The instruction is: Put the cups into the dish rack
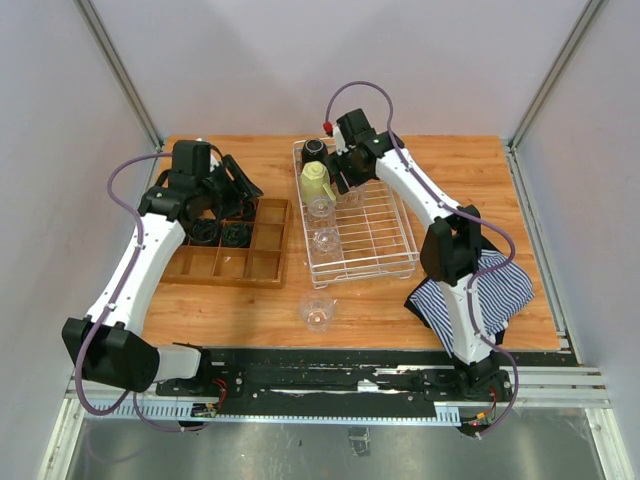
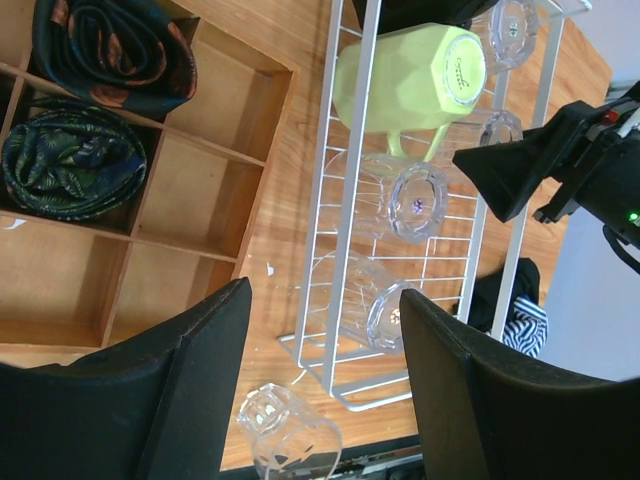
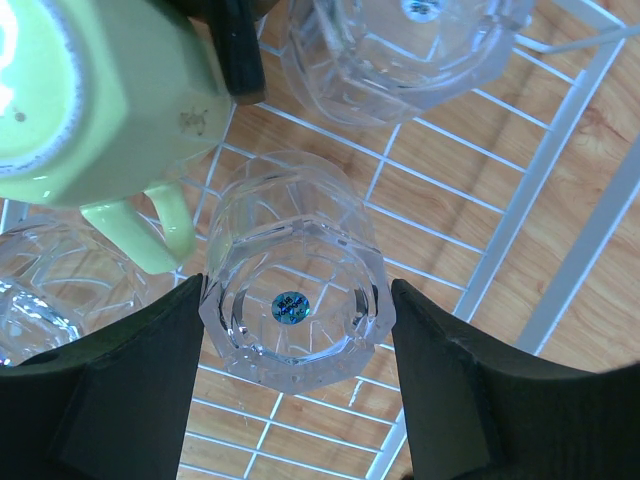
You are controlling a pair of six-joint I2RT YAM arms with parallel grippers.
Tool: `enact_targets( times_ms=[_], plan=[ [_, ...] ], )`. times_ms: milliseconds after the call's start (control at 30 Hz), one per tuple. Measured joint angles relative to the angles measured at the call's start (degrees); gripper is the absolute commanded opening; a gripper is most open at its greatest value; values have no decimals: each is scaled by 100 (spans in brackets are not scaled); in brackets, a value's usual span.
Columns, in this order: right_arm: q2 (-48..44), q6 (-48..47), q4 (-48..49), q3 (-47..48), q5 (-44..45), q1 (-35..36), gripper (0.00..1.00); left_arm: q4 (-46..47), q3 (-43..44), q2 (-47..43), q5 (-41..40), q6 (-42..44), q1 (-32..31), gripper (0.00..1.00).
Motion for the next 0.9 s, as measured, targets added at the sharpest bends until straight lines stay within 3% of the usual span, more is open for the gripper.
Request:
enact_targets(
  times_ms=[100,200,300,367,433,567,900],
  plan=[
    [61,-55,-4,13,127,103,11,-59,0,-33,-20,37,20,65],
    [111,-107,0,87,227,186,18,-107,0,-70,-31,72,35,65],
    [120,-175,0,127,358,210,40,-177,2,-96,-42,94,57,65],
    [122,-205,2,138,457,210,43,-212,9,-101,-44,105,61,65],
    [131,-240,0,157,573,210,55,-229,11,-101,-44,118,61,65],
    [136,-291,9,168,691,203,61,-247,11,-103,-46,120,61,65],
    [245,-291,76,238,649,203,66,-267,11,-109,-46,142,61,65]
  ],
)
